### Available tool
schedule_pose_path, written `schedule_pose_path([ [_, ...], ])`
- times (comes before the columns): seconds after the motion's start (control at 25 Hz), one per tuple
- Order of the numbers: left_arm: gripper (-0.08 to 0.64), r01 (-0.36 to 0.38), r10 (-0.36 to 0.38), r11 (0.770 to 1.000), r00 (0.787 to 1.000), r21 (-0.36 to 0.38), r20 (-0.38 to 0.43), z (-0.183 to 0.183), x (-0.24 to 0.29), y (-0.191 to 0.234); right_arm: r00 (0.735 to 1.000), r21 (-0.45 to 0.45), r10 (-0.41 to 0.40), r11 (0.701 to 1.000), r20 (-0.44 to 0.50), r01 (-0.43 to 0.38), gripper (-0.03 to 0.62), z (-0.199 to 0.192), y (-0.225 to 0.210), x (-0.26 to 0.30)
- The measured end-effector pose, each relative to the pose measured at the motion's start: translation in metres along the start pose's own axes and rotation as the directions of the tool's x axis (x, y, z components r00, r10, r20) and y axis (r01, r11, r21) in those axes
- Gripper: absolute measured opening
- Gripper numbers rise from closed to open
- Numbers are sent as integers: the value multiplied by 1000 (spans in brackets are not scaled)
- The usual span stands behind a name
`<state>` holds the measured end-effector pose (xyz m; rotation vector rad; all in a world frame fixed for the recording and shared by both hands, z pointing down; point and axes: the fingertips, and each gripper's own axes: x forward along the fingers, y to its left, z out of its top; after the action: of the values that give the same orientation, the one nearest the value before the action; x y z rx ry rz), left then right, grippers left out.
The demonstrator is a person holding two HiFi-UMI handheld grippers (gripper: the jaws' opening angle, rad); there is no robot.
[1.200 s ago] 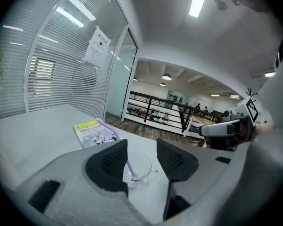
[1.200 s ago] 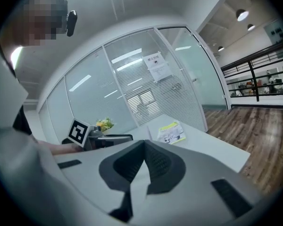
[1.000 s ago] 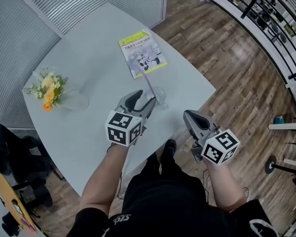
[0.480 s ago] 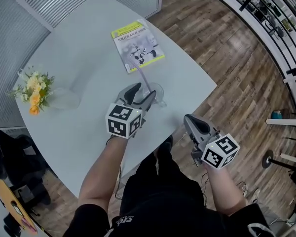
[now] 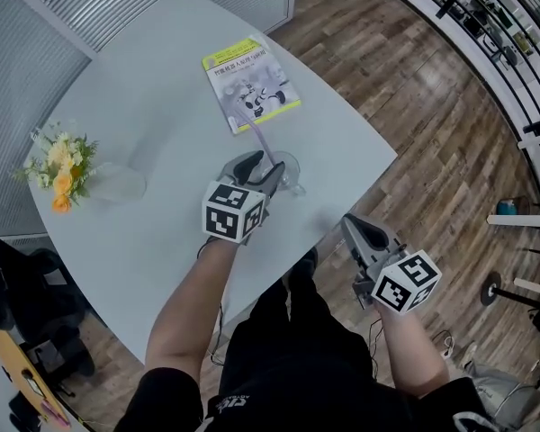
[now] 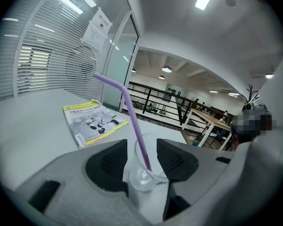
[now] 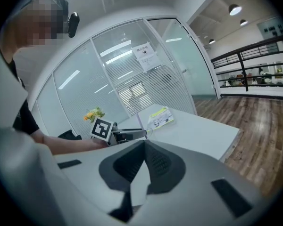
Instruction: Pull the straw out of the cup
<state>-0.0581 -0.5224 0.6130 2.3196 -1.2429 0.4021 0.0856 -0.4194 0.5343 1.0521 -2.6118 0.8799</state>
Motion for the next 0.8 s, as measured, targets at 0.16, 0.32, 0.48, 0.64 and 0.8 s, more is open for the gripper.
schedule_pose_path([
  [0.16, 141, -26, 26, 1000, 1000, 6, 0, 0, 1, 3, 1000, -2, -9, 1000, 0, 9, 6, 2, 0, -7],
  [0.32, 95, -38, 38, 999, 999, 11, -3, 0, 2, 3, 1000, -13, -13, 1000, 0, 13, 6, 6, 0, -14],
  [0.48, 92, -37, 37, 999, 999, 4, -10, 1, 3, 4, 1000, -19, -15, 1000, 1, 15, 6, 8, 0, -18],
  [0.64, 84, -44, 44, 999, 999, 5, -7, 2, 3, 6, 1000, -20, -13, 1000, 3, 14, 6, 8, 2, -21],
  [0.8, 70, -53, 53, 999, 999, 2, 2, 7, -1, 7, 1000, -25, -12, 1000, 4, 12, 6, 10, 4, -25],
])
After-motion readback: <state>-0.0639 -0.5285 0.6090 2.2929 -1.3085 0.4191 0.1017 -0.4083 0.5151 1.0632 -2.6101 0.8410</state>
